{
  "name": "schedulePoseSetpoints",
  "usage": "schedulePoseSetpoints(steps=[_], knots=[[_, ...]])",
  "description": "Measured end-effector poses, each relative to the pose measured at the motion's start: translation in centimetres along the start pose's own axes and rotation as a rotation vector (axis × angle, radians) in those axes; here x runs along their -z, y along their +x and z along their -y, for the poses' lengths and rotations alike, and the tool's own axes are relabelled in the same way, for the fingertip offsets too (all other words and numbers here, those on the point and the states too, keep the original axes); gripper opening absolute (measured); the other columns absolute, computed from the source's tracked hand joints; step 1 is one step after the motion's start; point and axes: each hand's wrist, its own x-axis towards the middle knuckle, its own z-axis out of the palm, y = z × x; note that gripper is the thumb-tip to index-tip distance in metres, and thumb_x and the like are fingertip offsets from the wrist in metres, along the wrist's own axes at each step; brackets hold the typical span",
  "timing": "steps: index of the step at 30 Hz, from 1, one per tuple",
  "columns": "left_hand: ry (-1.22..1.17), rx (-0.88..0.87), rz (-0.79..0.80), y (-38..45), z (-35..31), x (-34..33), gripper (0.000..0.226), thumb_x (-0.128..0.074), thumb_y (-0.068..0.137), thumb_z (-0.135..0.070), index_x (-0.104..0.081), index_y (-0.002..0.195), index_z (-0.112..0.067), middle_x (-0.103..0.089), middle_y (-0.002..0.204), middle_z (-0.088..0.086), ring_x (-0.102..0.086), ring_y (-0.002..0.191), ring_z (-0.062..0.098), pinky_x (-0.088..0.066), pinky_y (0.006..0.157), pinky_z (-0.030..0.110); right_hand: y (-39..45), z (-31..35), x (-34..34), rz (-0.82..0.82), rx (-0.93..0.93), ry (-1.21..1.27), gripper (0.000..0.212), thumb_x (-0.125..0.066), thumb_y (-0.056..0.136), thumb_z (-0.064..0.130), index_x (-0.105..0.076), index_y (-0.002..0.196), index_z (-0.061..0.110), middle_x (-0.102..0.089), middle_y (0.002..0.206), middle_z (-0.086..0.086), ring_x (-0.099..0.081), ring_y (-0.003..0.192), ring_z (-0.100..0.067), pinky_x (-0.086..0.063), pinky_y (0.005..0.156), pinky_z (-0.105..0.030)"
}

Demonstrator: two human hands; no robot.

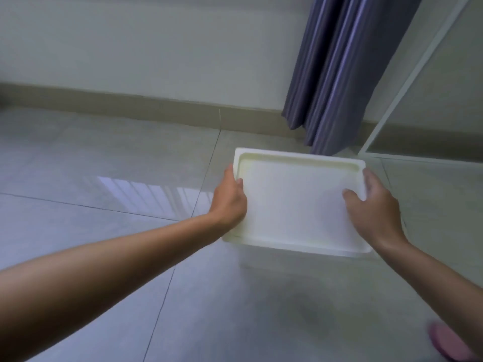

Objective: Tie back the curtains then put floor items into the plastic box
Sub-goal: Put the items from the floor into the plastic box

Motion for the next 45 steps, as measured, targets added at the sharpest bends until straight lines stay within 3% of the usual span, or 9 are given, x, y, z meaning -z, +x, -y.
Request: schedulePoseSetpoints(steps=[5,9,13,20,31,33,36,41,45], knots=[[0.072,-0.101,-0.253,3.4,-0.3,8.4,0.039,-0.034,0.102,-0.016,-0.039,0.141,-0.017,-0.054,0.134,0.011,-0.052,0.118,0.030,-0.039,0.090,0.029,1.5,7.5,-1.1,0.010,0.203,0.242,0.047,-0.057,0.090,0.016,-0.043,0.134,0.023,-0.055,0.114,0.012,-0.057,0.098,-0.009,-0.041,0.071,-0.012],[0.117,-0.012,-0.439,4.3,3.6,15.3,0.039,-0.037,0.098,-0.014,-0.041,0.137,-0.017,-0.056,0.130,0.012,-0.052,0.115,0.031,-0.040,0.090,0.034,2.1,13.6,-7.4,0.080,0.270,0.241,0.046,-0.059,0.085,0.021,-0.045,0.129,0.019,-0.060,0.118,0.000,-0.060,0.105,-0.022,-0.049,0.090,-0.034],[0.151,0.274,-0.554,2.2,10.5,19.7,0.036,-0.040,0.097,-0.011,-0.037,0.133,-0.008,-0.053,0.130,0.021,-0.052,0.114,0.037,-0.041,0.091,0.036,-0.6,17.3,-15.2,0.361,0.196,0.180,0.051,-0.059,0.086,0.021,-0.040,0.133,0.013,-0.060,0.125,-0.012,-0.056,0.112,-0.032,-0.043,0.091,-0.032],[0.251,0.695,-0.266,-2.5,21.2,21.4,0.038,-0.043,0.097,-0.016,-0.032,0.132,-0.006,-0.050,0.127,0.021,-0.053,0.103,0.035,-0.043,0.080,0.038,-7.2,16.1,-23.6,0.732,0.019,0.072,0.061,-0.052,0.087,0.023,-0.026,0.142,0.015,-0.054,0.124,-0.015,-0.057,0.105,-0.032,-0.045,0.080,-0.032],[0.392,0.755,-0.100,-2.0,22.9,19.3,0.057,-0.051,0.095,-0.032,-0.033,0.139,0.000,-0.030,0.143,0.020,-0.048,0.115,0.036,-0.038,0.082,0.035,-8.6,10.9,-25.9,0.932,-0.139,0.009,0.068,-0.047,0.088,0.018,-0.017,0.148,0.016,-0.051,0.093,-0.001,-0.051,0.076,-0.013,-0.042,0.064,-0.028],[0.421,0.767,-0.065,-1.9,22.9,18.6,0.060,-0.048,0.097,-0.031,-0.028,0.143,0.000,-0.023,0.147,0.020,-0.045,0.122,0.037,-0.037,0.088,0.036,-8.6,10.7,-25.6,0.949,-0.137,0.012,0.070,-0.048,0.087,0.018,-0.015,0.149,0.018,-0.053,0.098,-0.003,-0.051,0.077,-0.013,-0.043,0.066,-0.028],[0.419,0.794,0.002,-2.1,22.6,18.0,0.064,-0.049,0.097,-0.032,-0.022,0.146,0.000,-0.015,0.152,0.019,-0.038,0.130,0.037,-0.035,0.102,0.039,-8.8,10.4,-25.2,1.006,-0.127,-0.023,0.077,-0.050,0.088,0.018,-0.007,0.153,0.018,-0.049,0.128,-0.011,-0.050,0.097,-0.020,-0.041,0.080,-0.029],[0.424,0.752,0.020,-1.3,21.5,18.1,0.068,-0.057,0.093,-0.031,-0.026,0.144,0.001,-0.025,0.149,0.023,-0.038,0.130,0.039,-0.036,0.106,0.043,-9.9,11.1,-23.8,1.083,-0.002,-0.165,0.086,-0.054,0.087,0.027,-0.001,0.154,0.017,-0.022,0.156,-0.017,-0.033,0.139,-0.032,-0.035,0.111,-0.036],[0.494,0.394,-0.121,2.9,17.4,17.2,0.062,-0.065,0.088,-0.018,-0.038,0.138,0.009,-0.042,0.141,0.028,-0.040,0.130,0.044,-0.035,0.106,0.044,-10.5,13.6,-18.6,1.054,0.245,-0.044,0.060,-0.059,0.088,0.027,-0.037,0.143,0.015,-0.053,0.135,-0.013,-0.052,0.121,-0.028,-0.044,0.096,-0.031]])
